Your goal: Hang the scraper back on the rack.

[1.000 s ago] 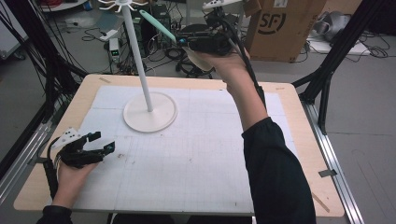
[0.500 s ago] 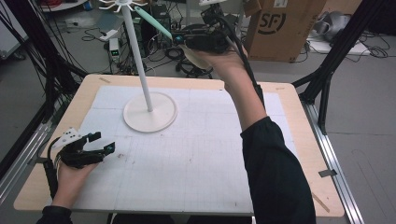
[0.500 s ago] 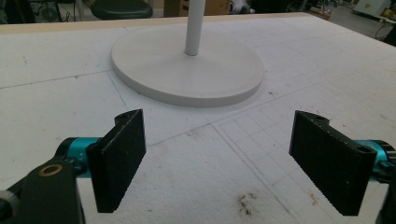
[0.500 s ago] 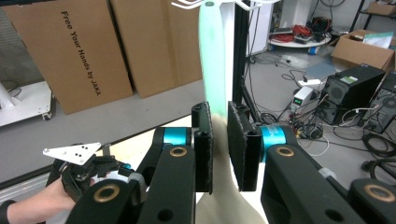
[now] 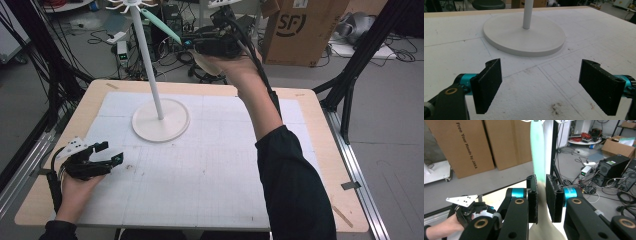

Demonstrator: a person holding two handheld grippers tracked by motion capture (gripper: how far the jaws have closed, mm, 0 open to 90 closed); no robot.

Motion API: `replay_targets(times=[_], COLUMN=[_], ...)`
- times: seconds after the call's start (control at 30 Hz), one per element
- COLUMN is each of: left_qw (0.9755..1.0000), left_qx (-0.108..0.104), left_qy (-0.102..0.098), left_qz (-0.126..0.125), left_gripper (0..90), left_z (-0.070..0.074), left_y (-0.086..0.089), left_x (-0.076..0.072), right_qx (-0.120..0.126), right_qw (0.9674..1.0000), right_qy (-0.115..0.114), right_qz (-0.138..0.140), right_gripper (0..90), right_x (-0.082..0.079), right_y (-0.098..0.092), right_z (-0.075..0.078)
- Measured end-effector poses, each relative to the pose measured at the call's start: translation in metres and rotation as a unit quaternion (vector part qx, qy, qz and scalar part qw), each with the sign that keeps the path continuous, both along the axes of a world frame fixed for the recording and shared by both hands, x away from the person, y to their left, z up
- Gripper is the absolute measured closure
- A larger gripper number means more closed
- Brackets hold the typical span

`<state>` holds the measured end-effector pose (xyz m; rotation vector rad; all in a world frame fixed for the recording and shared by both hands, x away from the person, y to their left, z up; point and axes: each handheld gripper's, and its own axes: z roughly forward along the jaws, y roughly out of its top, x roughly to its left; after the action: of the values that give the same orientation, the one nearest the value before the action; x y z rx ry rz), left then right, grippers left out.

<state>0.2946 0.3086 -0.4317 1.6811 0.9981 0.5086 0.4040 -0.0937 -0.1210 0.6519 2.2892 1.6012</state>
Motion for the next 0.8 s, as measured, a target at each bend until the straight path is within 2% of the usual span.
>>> replay_targets(times=[0.4,0.8], left_qw=[1.0,1.0], left_qx=[0.0,0.001], left_qy=[0.0,0.001], left_qz=[0.0,0.001], left_gripper=[19.2,19.2], left_z=[0.0,-0.0002], left_y=[-0.0002,-0.0005], left_x=[0.0,-0.0001], right_qx=[-0.007,-0.004], right_qw=[0.9998,0.9999], right_qy=[-0.003,-0.008], right_qz=[-0.016,-0.014], right_gripper=[80.9,80.9], right_x=[0.0021,0.0008], right_y=[-0.0013,-0.002], right_z=[-0.0006,0.0006])
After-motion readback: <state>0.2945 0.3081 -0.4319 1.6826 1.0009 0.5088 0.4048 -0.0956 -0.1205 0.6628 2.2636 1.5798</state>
